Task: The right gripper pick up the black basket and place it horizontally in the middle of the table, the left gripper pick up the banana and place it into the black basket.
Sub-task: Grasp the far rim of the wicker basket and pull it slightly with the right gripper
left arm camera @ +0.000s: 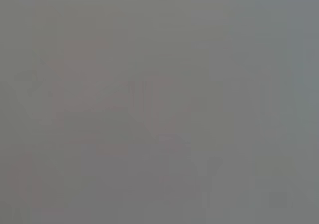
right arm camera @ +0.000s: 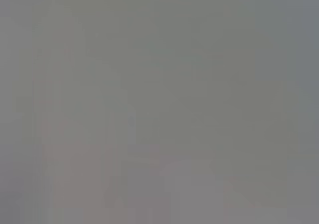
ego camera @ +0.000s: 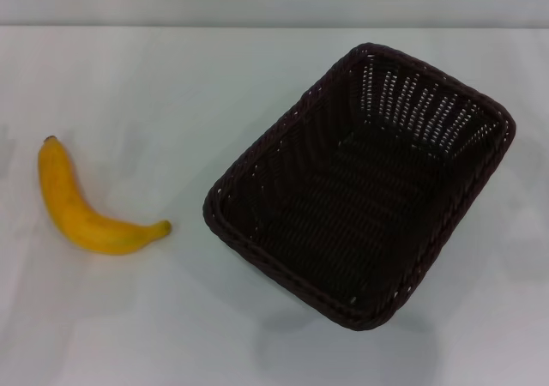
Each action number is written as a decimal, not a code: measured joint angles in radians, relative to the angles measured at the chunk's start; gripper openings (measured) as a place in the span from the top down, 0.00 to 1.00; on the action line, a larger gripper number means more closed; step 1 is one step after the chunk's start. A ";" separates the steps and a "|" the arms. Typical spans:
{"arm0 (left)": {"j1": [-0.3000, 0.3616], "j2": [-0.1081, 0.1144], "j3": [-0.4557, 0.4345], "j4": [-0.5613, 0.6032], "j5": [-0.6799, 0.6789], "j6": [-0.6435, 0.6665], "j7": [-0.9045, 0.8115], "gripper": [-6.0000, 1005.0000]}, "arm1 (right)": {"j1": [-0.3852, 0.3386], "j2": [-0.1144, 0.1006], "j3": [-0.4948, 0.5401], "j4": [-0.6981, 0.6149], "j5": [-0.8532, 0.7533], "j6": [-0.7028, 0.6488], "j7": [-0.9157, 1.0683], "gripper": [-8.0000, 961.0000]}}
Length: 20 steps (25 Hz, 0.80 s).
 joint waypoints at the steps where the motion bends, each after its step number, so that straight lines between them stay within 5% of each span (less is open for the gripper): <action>1: 0.004 0.000 0.000 0.003 0.000 -0.004 -0.004 0.14 | -0.010 -0.004 -0.023 -0.059 -0.018 -0.020 0.063 0.11; 8: 0.025 -0.002 -0.002 0.000 0.000 -0.018 -0.039 0.14 | -0.013 -0.044 -0.098 -0.541 -0.433 -0.161 0.688 0.11; 15: 0.049 -0.001 0.000 0.000 0.004 -0.057 -0.047 0.14 | 0.169 -0.115 -0.136 -0.881 -0.971 -0.063 1.290 0.12; 20: 0.073 0.000 0.001 -0.002 0.009 -0.119 -0.070 0.14 | 0.329 -0.134 -0.175 -1.000 -1.273 0.069 1.528 0.12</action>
